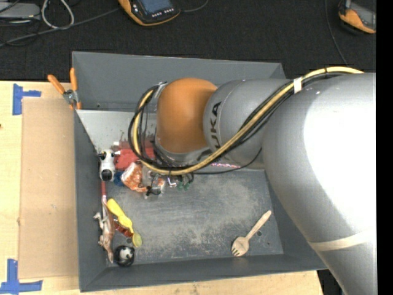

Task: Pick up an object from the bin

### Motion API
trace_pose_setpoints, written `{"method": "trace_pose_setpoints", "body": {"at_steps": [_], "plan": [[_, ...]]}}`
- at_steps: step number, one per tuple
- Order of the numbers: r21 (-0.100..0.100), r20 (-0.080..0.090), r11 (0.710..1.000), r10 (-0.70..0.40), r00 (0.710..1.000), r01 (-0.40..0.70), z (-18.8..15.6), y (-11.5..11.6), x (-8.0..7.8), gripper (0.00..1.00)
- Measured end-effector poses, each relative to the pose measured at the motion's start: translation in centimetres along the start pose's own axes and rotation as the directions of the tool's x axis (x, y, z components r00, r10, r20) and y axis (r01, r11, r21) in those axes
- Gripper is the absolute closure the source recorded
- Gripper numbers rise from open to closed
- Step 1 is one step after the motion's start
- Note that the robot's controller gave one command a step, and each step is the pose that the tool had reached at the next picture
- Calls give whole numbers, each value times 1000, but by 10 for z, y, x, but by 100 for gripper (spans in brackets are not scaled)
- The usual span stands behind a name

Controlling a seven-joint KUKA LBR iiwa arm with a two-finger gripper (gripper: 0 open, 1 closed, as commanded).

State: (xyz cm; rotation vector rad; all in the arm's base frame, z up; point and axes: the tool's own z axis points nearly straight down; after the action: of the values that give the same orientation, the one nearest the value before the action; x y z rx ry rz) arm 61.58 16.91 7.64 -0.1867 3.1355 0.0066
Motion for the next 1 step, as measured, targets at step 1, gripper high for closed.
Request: {"method": "trace_pose_setpoints", "body": {"at_steps": [1], "plan": [[0,5,1000,6,1000,-6,-68,-1,-1,100]]}}
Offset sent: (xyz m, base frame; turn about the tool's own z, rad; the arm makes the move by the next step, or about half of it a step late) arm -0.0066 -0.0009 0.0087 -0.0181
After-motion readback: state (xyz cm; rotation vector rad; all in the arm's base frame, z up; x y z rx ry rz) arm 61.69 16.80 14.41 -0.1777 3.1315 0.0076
